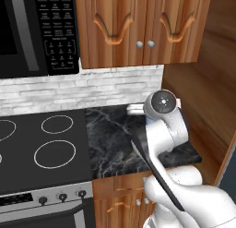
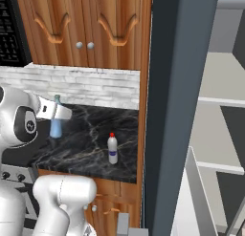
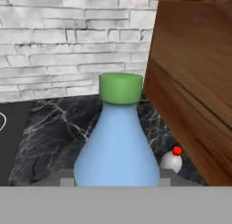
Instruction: Take the bottled waters from the counter and place them in the freezer to freeze. Close the freezer door after placing the bottles.
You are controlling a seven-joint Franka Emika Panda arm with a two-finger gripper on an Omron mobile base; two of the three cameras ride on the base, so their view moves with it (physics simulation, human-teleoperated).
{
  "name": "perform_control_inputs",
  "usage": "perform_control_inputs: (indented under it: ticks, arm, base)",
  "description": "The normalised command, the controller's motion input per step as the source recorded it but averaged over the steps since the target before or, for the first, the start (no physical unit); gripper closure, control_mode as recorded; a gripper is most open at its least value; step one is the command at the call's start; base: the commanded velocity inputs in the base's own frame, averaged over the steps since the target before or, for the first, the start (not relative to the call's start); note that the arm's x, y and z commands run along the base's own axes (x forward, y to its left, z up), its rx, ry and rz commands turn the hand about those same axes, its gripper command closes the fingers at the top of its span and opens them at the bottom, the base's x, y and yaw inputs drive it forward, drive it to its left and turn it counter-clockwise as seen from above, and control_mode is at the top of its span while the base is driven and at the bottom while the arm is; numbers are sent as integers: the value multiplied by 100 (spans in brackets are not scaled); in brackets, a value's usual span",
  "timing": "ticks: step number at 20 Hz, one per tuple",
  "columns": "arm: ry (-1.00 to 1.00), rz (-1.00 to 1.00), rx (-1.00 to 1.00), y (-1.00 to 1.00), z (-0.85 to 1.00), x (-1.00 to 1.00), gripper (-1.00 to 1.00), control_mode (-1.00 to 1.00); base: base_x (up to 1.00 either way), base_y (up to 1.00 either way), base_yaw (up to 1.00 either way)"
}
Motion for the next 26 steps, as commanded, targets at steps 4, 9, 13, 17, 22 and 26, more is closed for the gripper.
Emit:
perform_control_inputs:
  ticks: [4,9,13,17,22,26]
  arm:
    - [-18,16,-13,-4,43,-27,100,-100]
    - [-37,14,-9,-25,25,-25,100,-100]
    - [-21,2,3,-18,42,-52,100,-100]
    - [-15,0,14,-19,43,-60,100,-100]
    - [-13,0,17,-18,16,-64,100,-100]
    - [1,2,6,-21,-5,-18,100,-100]
  base:
    - [0,0,0]
    - [0,0,0]
    - [0,0,0]
    - [0,0,0]
    - [0,0,0]
    - [0,0,0]
